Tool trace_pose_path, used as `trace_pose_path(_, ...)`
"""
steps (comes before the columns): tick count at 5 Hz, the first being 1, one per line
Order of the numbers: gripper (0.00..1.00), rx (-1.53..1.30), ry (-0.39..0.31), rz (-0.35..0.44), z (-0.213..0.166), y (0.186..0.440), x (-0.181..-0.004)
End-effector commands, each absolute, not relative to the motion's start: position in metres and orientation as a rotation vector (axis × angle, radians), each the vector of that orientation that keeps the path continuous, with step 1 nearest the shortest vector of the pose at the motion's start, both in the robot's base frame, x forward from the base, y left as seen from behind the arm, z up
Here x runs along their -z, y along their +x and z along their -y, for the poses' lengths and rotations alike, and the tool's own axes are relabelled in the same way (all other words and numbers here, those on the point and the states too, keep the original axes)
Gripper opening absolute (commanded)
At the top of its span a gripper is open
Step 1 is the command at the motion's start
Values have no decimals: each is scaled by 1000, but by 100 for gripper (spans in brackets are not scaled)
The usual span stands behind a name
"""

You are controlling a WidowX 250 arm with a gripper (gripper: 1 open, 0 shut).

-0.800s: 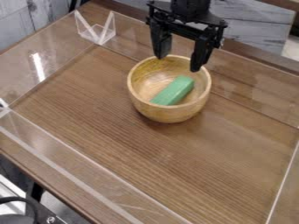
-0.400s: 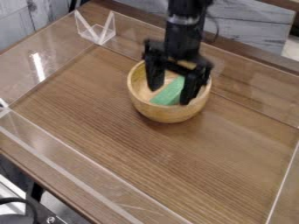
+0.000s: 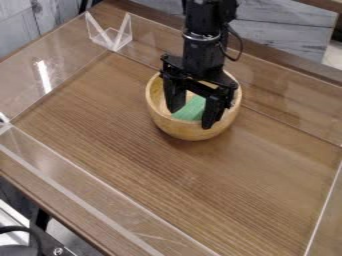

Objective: Remove the green block from inside the brown bowl and put it on the table

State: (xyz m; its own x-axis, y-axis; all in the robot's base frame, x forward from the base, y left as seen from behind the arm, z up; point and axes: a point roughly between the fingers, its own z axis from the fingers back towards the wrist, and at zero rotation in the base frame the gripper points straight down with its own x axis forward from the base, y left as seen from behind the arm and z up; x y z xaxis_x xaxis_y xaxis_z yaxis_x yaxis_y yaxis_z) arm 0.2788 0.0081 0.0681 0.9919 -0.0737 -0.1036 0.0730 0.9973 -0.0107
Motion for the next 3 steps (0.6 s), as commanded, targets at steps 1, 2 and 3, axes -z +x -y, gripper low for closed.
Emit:
trace_pose_path(1, 100, 59, -1, -30, -16, 286, -81)
trace_pose_path(2, 100, 53, -4, -17, -19, 286, -80)
trace_pose_path(3, 100, 48, -6, -4, -22, 287, -79)
